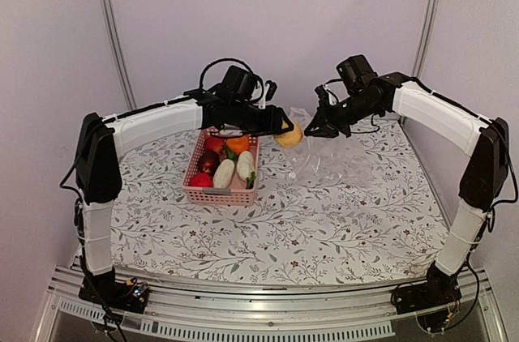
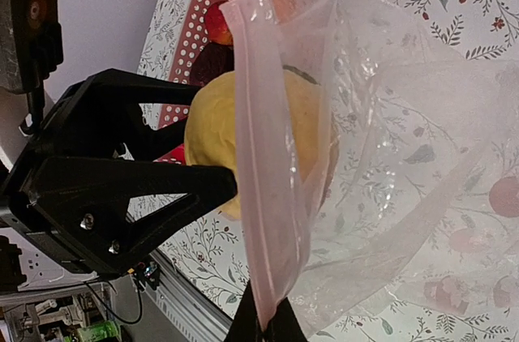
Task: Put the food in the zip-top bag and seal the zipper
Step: Place the fake fruit in the zipper food storage bag, then adjust the zipper food storage bag at the center of the board.
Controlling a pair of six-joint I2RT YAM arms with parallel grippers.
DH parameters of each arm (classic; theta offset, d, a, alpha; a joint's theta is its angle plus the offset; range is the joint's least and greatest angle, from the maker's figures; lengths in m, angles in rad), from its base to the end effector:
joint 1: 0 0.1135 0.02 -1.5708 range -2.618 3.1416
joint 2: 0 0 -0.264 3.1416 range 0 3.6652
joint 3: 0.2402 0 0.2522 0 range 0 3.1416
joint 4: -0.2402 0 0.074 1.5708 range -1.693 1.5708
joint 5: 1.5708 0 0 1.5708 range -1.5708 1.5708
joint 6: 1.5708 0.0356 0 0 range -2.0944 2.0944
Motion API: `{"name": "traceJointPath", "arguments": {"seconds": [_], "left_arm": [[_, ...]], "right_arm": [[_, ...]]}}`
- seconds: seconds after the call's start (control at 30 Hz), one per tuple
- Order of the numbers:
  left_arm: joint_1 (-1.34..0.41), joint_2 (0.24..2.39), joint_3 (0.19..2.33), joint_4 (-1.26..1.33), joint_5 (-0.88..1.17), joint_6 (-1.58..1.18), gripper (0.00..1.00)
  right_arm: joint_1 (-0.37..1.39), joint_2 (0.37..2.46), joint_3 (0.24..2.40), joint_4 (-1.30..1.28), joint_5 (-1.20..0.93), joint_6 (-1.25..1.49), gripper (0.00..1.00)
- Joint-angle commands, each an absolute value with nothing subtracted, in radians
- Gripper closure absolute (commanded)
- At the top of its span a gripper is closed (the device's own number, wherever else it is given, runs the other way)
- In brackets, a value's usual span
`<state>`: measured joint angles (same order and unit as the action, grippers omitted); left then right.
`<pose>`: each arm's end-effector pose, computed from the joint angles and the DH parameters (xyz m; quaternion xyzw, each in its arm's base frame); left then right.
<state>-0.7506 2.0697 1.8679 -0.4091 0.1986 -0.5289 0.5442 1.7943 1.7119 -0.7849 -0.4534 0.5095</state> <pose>0.3517 -0.3377 0.2925 0.1431 0.8722 -0.3448 0.3161 0.3309 0.2184 0.3297 -0.0933 0.9133 0.3512 0.1841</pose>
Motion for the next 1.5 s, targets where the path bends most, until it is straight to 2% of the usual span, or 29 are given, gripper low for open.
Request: {"name": "traceJointPath", "arguments": {"seconds": [0.0,0.13,0.33,0.37,0.43,0.57,0.63,0.73,0.87,0.97,1.1,1.47], "left_arm": [[-0.766,2.072,1.875,-0.348,0.31,-0.526,0.51],[-0.776,2.029,1.835,-0.287,0.346,-0.505,0.3],[-0.773,2.015,1.833,-0.265,0.383,-0.516,0.2],[-0.773,2.01,1.838,-0.266,0.374,-0.517,0.1],[-0.772,1.99,1.856,-0.267,0.362,-0.51,0.06],[-0.764,1.945,1.888,-0.267,0.327,-0.502,0.05],[-0.763,1.919,1.886,-0.29,0.255,-0.507,0.09],[-0.749,1.921,1.898,-0.395,0.132,-0.554,0.2],[-0.737,1.927,1.846,-0.432,0.144,-0.591,0.35],[-0.738,1.953,1.833,-0.415,0.21,-0.604,0.34],[-0.748,2.007,1.859,-0.388,0.25,-0.608,0.25],[-0.765,2.13,1.891,-0.303,0.361,-0.66,0.3]], "right_arm": [[0.546,1.757,1.733,-0.792,-0.471,0.525,1.0],[0.523,1.752,1.722,-0.783,-0.483,0.541,1.0],[0.452,1.712,1.636,-0.703,-0.57,0.61,1.0],[0.445,1.705,1.631,-0.696,-0.572,0.622,1.0],[0.433,1.701,1.625,-0.692,-0.573,0.628,1.0],[0.423,1.707,1.616,-0.68,-0.583,0.635,1.0],[0.422,1.71,1.615,-0.67,-0.585,0.636,1.0],[0.422,1.71,1.61,-0.648,-0.585,0.645,1.0],[0.422,1.713,1.602,-0.624,-0.591,0.652,1.0],[0.422,1.714,1.591,-0.612,-0.596,0.653,1.0],[0.422,1.712,1.582,-0.606,-0.6,0.652,1.0],[0.422,1.706,1.584,-0.628,-0.612,0.63,1.0]]}}
